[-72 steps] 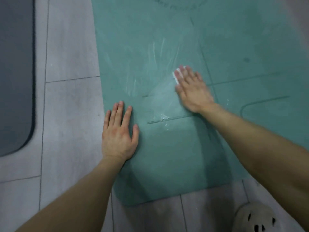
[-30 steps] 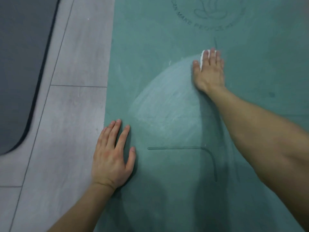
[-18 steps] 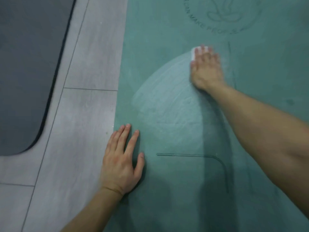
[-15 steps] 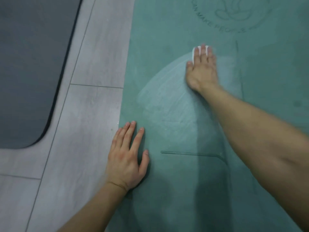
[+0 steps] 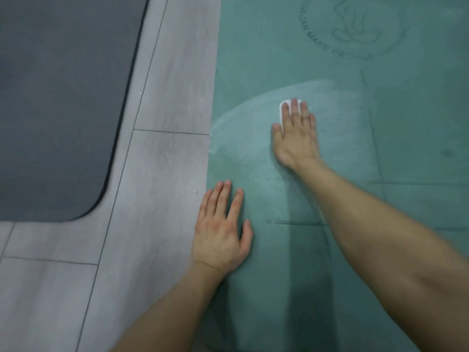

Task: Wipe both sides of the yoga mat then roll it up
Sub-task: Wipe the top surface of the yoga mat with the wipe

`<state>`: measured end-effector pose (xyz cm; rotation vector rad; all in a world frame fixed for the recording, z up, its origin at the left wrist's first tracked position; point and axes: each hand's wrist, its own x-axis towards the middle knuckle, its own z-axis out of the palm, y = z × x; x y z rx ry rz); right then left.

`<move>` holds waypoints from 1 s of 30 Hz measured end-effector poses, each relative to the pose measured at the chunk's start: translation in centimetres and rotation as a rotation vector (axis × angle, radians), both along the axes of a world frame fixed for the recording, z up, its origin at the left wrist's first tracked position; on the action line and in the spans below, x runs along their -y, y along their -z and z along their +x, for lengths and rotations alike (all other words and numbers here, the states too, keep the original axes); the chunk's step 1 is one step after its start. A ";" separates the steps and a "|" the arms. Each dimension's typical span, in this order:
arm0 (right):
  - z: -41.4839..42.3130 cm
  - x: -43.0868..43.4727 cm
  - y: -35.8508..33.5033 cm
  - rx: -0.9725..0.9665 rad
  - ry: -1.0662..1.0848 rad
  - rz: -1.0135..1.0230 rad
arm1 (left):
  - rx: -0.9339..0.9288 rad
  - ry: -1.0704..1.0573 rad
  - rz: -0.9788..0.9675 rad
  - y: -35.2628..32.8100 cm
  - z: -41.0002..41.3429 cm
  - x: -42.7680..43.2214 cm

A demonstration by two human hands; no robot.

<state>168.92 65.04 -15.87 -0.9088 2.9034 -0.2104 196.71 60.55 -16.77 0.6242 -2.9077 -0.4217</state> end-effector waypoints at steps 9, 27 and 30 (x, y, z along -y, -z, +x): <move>6.1 -9.6 -0.8 -0.007 -0.039 0.124 | 0.596 0.611 -0.209 -5.7 -0.6 7.0; 14.0 -3.5 0.0 -0.023 -0.238 -0.019 | 0.423 0.531 -0.080 -4.6 8.1 5.1; 17.1 -1.8 -0.2 0.007 -0.679 -0.021 | 0.436 0.548 -0.074 -4.6 8.2 5.2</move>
